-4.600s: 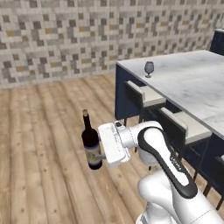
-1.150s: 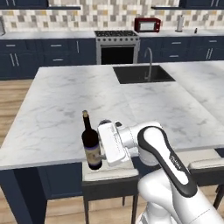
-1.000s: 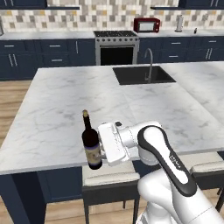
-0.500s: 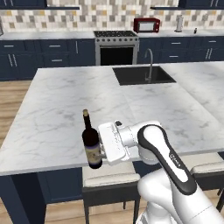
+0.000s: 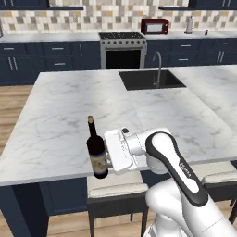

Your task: There is a wine glass and glass cup on the dining counter. Place the wine bottle next to the wine glass and the juice bottle next to the glass cup.

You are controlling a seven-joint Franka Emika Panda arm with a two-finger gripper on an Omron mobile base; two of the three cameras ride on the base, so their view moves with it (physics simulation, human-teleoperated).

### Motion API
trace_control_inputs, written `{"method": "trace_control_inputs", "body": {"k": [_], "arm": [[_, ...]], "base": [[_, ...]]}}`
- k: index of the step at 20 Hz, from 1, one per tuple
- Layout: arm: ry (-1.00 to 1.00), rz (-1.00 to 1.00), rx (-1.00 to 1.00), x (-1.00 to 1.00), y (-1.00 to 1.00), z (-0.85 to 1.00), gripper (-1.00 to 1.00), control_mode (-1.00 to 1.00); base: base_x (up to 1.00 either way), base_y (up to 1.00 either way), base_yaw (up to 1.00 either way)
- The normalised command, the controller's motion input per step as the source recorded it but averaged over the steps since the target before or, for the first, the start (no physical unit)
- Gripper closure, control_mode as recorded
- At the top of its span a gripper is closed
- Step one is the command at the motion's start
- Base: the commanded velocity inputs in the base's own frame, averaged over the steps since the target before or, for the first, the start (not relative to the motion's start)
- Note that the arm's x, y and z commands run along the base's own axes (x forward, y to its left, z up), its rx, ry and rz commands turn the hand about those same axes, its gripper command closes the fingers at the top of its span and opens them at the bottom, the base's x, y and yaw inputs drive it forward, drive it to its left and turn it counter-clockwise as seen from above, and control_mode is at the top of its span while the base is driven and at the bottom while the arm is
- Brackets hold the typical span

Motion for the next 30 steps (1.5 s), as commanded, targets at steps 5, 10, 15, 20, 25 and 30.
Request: {"method": "trace_control_inputs", "body": {"k": [5, 10, 15, 20, 25, 30], "arm": [[0.13, -0.03, 0.02, -0.09, -0.05, 0.00, 1.00, -1.00], [0.15, -0.03, 0.00, -0.26, -0.16, 0.02, 1.00, -1.00], [0.13, -0.01, 0.00, -0.29, -0.31, 0.00, 1.00, -1.00], [0.08, 0.00, 0.00, -0.29, -0.35, 0.00, 1.00, -1.00], [0.08, 0.00, 0.01, -0.28, -0.34, 0.00, 1.00, -1.00], [0.10, 0.00, 0.00, -0.15, -0.39, -0.01, 1.00, -1.00]], "base": [[0.00, 0.00, 0.00], [0.00, 0.00, 0.00], [0.00, 0.00, 0.00], [0.00, 0.00, 0.00], [0.00, 0.00, 0.00], [0.00, 0.00, 0.00]]}}
